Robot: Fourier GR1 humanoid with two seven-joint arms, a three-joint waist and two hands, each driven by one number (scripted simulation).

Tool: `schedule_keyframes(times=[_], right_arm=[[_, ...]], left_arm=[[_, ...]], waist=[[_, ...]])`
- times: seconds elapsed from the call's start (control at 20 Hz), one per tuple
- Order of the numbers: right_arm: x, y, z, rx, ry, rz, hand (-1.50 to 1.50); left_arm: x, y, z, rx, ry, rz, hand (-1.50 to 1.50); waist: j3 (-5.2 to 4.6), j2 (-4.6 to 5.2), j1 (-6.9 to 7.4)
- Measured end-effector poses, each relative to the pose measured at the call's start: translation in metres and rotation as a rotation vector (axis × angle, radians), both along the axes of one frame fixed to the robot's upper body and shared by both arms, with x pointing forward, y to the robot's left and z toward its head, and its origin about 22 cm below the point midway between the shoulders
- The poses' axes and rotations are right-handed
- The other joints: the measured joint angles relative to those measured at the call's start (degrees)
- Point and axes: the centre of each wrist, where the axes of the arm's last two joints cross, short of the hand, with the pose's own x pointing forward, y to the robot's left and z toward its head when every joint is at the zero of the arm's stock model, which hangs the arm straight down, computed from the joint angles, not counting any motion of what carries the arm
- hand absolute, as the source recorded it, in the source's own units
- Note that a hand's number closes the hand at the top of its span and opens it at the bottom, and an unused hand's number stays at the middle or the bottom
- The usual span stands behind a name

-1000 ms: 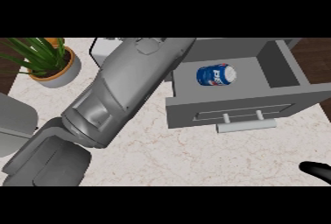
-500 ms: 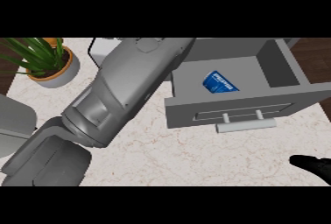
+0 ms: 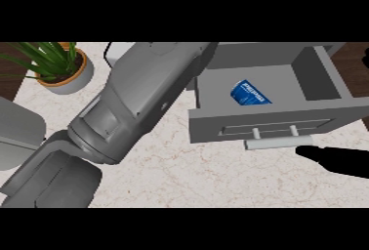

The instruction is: Pick up the can, place it into the drawer and close the drawer

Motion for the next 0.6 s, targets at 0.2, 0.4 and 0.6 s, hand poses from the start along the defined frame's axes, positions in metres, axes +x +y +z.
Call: schedule_keyframes(times=[0.2,0.4,0.6], right_arm=[[0.022,0.018,-0.010,-0.124,0.001,-0.017,-1.50],[0.044,0.034,-0.028,-0.223,0.018,-0.031,-1.50],[0.064,0.043,-0.053,-0.328,0.036,-0.055,-1.50]], left_arm=[[0.000,-0.001,0.002,0.004,-0.011,-0.002,-1.50],[0.001,0.000,-0.001,0.022,-0.016,0.003,-1.50],[0.004,0.006,0.000,0.030,-0.016,-0.003,-1.50]], waist=[[-0.03,-0.19,1.17],[-0.04,-0.52,2.25],[-0.07,-0.77,3.17]])
